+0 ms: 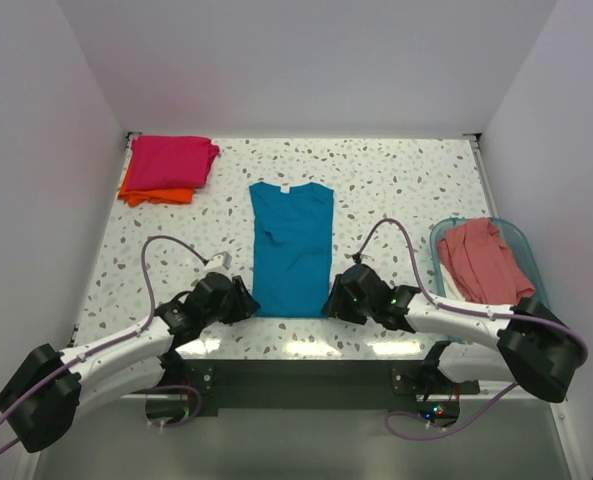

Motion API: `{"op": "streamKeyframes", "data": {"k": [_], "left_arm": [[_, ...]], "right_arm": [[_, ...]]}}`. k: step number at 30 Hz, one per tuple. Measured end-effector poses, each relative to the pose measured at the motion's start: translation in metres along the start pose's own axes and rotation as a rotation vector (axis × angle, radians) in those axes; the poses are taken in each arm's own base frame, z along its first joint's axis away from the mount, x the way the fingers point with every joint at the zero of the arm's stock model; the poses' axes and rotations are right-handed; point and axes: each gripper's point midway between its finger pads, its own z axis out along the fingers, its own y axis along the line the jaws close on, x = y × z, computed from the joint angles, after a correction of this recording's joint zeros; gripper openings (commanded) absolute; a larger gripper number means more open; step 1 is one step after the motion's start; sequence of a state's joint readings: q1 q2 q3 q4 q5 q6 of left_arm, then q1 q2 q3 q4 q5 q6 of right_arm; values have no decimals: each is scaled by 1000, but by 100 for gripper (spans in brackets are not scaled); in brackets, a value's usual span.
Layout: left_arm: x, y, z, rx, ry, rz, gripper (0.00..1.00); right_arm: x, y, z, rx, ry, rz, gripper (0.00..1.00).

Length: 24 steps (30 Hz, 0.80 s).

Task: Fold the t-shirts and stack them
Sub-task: Fold the tshirt

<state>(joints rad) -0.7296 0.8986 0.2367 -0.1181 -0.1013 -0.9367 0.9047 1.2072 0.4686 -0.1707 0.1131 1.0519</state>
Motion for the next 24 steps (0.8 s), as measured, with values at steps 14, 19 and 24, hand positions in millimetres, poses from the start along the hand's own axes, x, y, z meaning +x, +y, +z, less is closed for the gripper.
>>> {"op": "streamKeyframes", "data": {"k": [14,19,24], "left_arm": [[21,-16,9,71,26,-10,0],[33,-20,0,84,64,25,0],[48,-31,-23,116,102,61,0]], "right_arm": [[8,11,15,-22,10,40,0],[13,7,-1,-18,23,-1,0],[31,17,-31,-83,36,-95,0]]}}
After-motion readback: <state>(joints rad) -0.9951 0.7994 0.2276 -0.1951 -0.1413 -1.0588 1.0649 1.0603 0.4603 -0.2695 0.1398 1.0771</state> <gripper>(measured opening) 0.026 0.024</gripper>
